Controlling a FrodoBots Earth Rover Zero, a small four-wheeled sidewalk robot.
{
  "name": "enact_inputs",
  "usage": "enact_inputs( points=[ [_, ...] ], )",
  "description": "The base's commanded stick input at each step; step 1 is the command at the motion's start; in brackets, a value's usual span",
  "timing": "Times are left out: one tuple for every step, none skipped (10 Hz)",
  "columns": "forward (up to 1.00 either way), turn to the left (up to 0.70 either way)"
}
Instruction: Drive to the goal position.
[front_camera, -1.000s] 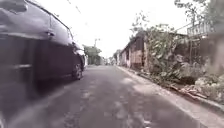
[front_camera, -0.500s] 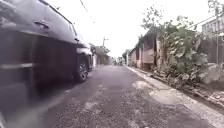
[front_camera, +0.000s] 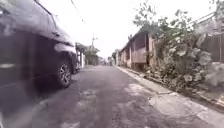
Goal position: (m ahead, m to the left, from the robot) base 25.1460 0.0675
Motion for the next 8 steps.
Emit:
enact_inputs(
  points=[
    [1.0,0.0],
    [1.0,0.0],
    [1.0,0.0],
    [1.0,0.0],
    [1.0,0.04],
    [1.0,0.06],
    [1.0,0.11],
    [1.0,0.25]
  ],
)
